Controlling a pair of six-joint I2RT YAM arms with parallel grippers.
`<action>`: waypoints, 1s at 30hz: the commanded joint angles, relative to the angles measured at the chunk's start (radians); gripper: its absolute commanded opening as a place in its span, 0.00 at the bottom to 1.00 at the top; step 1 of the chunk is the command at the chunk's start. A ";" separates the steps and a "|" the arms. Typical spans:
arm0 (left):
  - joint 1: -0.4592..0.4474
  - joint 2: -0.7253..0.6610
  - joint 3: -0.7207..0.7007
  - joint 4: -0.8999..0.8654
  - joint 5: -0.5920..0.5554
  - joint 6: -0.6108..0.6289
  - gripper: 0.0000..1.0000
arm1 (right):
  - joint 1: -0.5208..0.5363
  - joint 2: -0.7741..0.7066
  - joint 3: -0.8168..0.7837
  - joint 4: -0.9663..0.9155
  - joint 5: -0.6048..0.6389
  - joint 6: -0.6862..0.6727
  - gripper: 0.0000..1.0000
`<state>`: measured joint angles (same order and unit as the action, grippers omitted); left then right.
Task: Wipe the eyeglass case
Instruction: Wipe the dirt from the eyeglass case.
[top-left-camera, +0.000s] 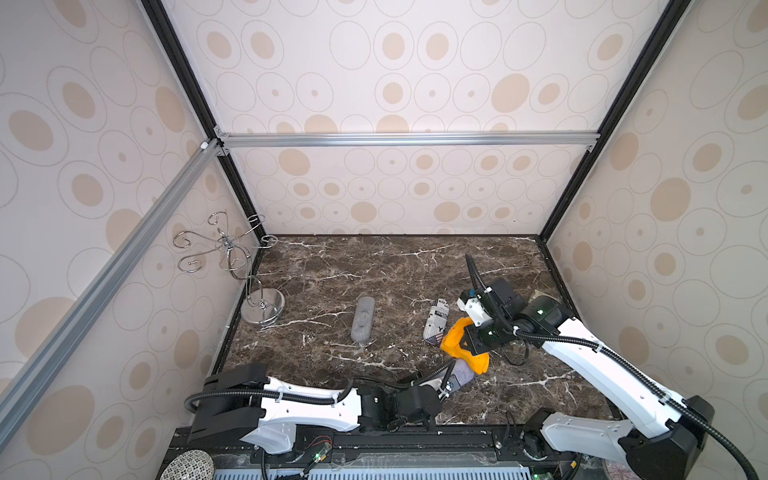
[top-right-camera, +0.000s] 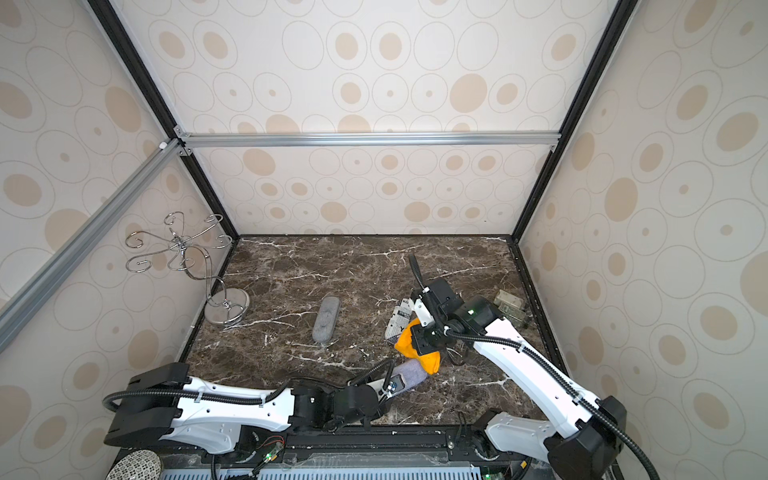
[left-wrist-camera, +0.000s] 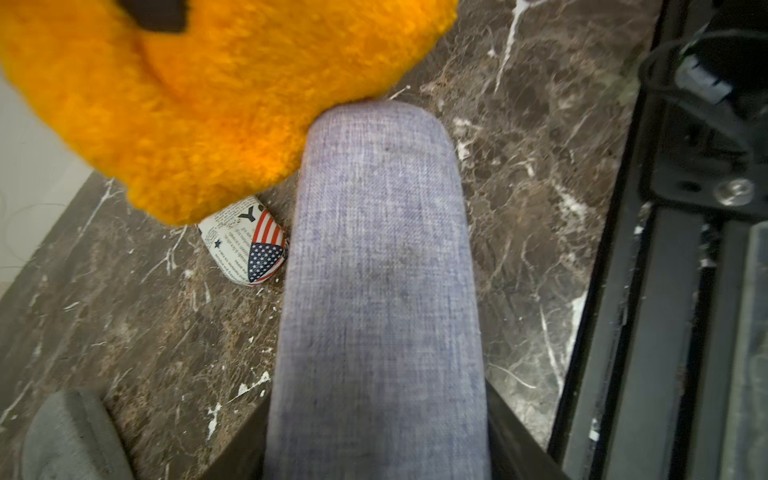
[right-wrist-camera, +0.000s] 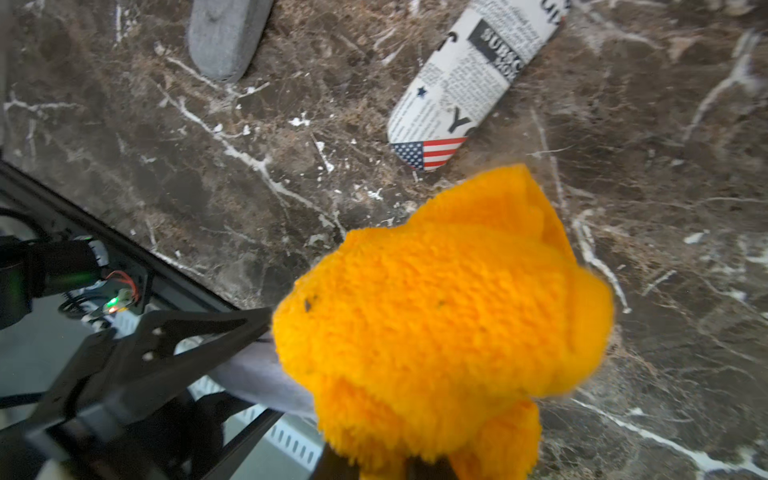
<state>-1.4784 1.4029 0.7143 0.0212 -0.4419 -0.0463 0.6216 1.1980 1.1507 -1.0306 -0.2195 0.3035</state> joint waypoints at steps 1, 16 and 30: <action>-0.013 -0.015 0.048 0.047 -0.119 0.080 0.38 | 0.017 0.049 0.020 -0.026 -0.116 -0.062 0.00; -0.031 -0.024 0.077 0.040 -0.193 0.148 0.39 | 0.150 0.251 0.089 0.059 -0.194 -0.040 0.00; -0.037 -0.058 0.055 -0.019 -0.242 0.103 0.38 | 0.066 0.183 0.058 -0.091 0.162 -0.036 0.00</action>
<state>-1.5120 1.3830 0.7151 -0.0395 -0.5888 0.0750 0.6853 1.3979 1.2041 -1.0382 -0.0860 0.2932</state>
